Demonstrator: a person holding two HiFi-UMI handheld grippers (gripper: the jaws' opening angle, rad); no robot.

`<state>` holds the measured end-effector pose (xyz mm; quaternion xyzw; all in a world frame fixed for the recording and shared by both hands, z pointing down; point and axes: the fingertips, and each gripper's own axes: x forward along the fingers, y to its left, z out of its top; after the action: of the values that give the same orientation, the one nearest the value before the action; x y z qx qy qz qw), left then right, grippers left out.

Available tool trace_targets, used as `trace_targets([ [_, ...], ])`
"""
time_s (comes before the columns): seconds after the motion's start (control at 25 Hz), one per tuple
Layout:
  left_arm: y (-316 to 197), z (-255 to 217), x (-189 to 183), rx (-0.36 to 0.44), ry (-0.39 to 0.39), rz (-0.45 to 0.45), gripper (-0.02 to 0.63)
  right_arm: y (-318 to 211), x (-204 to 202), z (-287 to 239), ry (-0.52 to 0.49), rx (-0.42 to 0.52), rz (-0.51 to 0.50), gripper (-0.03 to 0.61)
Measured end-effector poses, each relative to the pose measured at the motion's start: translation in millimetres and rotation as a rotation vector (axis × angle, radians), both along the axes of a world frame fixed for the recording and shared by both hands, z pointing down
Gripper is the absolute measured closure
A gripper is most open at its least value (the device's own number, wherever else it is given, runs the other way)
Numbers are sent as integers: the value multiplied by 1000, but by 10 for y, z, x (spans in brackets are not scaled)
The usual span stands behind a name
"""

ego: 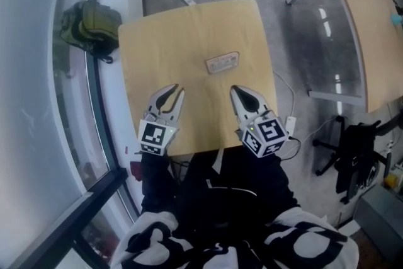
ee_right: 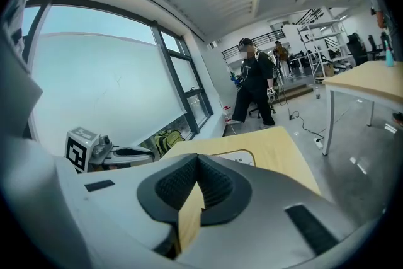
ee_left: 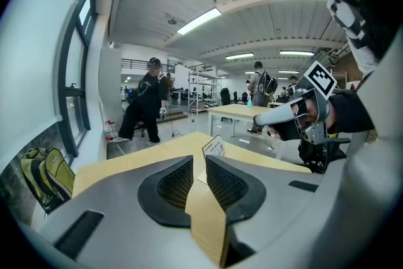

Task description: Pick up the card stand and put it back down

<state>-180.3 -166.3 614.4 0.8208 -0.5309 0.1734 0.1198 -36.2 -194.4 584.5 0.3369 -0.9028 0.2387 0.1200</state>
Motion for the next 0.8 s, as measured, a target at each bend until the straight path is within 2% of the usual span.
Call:
trace_targets([
  [0.12, -60, 93, -13, -9, 3, 49, 518, -40, 69, 65, 2, -16, 0, 560],
  [0.4, -354, 243, 195, -26, 62, 194, 272, -117, 137, 232, 7, -38, -42, 560],
  [0.52, -513, 378, 301, -46, 80, 248, 232, -178, 139, 256, 15, -42, -48, 560],
  [0.68, -754, 541, 494, -64, 68, 290, 229, -260, 145, 280, 13, -40, -59, 560],
  [0.8, -891, 584, 689, -56, 99, 357, 231, -309, 169, 286, 16, -36, -63, 560],
])
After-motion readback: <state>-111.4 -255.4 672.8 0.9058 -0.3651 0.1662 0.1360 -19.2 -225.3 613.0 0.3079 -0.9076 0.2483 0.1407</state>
